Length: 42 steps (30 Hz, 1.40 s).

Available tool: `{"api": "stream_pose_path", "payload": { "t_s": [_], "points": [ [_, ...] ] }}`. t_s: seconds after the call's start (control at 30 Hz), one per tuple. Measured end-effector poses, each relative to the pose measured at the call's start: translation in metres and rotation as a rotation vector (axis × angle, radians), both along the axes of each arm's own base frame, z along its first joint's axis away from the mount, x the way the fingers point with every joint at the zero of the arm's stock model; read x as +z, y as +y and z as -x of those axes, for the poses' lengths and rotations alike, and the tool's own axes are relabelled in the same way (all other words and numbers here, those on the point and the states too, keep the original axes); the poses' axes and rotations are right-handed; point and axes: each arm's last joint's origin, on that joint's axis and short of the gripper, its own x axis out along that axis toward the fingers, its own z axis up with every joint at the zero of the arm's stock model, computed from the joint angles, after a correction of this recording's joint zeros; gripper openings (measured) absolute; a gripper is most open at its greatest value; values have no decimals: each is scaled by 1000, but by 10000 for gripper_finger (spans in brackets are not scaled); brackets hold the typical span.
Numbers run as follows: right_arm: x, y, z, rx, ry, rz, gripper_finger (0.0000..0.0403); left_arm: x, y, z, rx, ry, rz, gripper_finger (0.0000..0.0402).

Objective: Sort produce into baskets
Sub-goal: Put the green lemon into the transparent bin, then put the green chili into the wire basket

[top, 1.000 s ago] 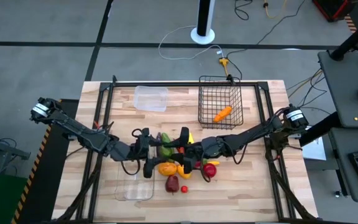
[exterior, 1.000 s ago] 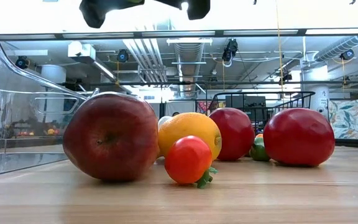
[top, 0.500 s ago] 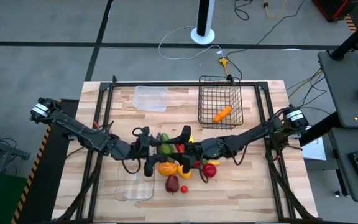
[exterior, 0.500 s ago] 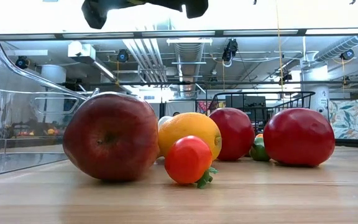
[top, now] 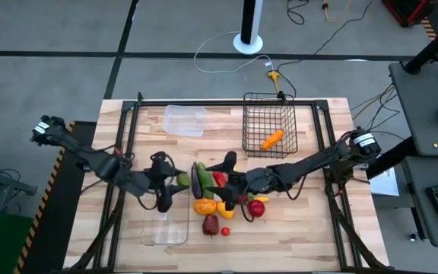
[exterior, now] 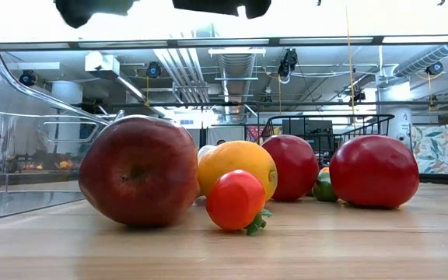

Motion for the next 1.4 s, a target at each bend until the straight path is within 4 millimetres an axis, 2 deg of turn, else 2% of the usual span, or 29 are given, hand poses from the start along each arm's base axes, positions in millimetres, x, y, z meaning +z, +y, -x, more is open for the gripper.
{"api": "stream_pose_path", "payload": {
  "t_s": [0.13,0.27,0.37,0.57,0.77,1.03,1.4],
  "points": [
    [5,-3,8,-29,40,-125,307,1,-10,13,-20,245,15,205],
    [14,-9,19,-76,72,-274,307,-8,-16,19,4,478,42,203],
    [18,-12,29,-114,112,-363,310,-22,-22,17,-17,623,76,203],
    [27,-18,47,-175,178,-472,307,-49,-37,2,-91,782,66,203],
    [31,-21,60,-205,234,-515,310,-69,-45,-8,-75,864,26,205],
    [30,-20,62,-172,271,-533,320,-87,-49,-16,-34,917,-22,212],
    [29,-20,62,-180,280,-541,321,-90,-50,-17,-22,924,-35,267]
  ]
}}
